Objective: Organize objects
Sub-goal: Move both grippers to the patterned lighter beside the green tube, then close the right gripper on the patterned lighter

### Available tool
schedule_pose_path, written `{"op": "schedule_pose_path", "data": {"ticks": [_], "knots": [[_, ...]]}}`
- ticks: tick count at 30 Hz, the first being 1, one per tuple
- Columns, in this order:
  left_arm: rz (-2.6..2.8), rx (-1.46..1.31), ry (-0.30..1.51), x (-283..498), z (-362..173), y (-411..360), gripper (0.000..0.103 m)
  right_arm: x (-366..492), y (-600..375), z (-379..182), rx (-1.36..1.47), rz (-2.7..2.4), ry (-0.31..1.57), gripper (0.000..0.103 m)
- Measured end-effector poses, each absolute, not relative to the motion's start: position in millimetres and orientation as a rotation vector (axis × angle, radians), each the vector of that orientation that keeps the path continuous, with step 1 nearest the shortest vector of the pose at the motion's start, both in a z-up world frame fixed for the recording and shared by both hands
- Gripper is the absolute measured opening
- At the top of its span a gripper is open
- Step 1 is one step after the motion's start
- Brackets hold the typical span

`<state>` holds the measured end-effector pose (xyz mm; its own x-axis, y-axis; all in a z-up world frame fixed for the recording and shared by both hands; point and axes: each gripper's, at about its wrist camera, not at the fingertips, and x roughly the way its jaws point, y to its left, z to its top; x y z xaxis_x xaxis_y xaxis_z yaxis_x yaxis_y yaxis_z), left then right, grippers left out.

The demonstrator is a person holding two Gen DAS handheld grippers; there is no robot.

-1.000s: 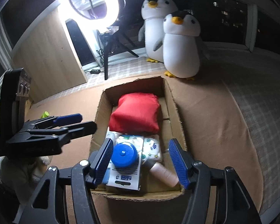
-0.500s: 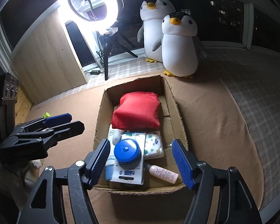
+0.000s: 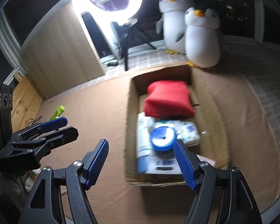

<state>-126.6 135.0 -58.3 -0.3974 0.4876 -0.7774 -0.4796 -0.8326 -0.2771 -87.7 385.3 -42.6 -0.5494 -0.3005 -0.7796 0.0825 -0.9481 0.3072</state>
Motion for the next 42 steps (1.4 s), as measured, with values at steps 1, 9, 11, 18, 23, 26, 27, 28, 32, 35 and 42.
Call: {"op": "schedule_pose_path", "data": {"ticks": [1,9,11,18,23,26,27,28,32,35,42], "knots": [[2.238,-1.255,-0.022,-127.6,-60.3,127.3,0.079,-88.9,378.9,-44.6,1.363,-2.547,-0.347,0.069],[2.332,-1.36,-0.138,-132.2,-83.6,30.2,0.079,-106.7,317.7,-53.5,1.372,-2.432,-0.329,0.069],[2.36,-1.385,-0.165,-134.3,-89.2,5.7,0.079,-112.9,299.7,-55.4,1.371,-2.408,-0.316,0.069],[2.432,-1.427,-0.238,-147.5,-104.9,-62.0,0.078,-131.3,233.1,-58.7,1.35,-2.329,-0.258,0.069],[2.456,-1.447,-0.284,-159.2,-117.5,-103.3,0.078,-154.3,183.8,-62.4,1.343,-2.256,-0.236,0.069],[2.458,-1.457,-0.313,-169.0,-126.2,-120.5,0.078,-166.5,157.6,-65.2,1.348,-2.219,-0.208,0.069],[2.455,-1.459,-0.327,-172.2,-129.0,-125.7,0.078,-171.8,145.6,-66.6,1.346,-2.199,-0.194,0.069],[2.454,-1.46,-0.337,-175.3,-130.8,-127.4,0.078,-175.5,137.0,-67.5,1.346,-2.185,-0.183,0.069],[2.446,-1.467,-0.383,-188.8,-141.4,-146.2,0.076,-193.5,102.5,-73.7,1.357,-2.123,-0.159,0.069],[2.439,-1.473,-0.396,-196.7,-147.6,-153.4,0.076,-206.0,79.0,-81.3,1.375,-2.08,-0.138,0.069],[2.41,-1.483,-0.375,-214.2,-159.2,-155.4,0.068,-225.3,27.4,-104.8,1.421,-2.014,-0.032,0.067]]}}
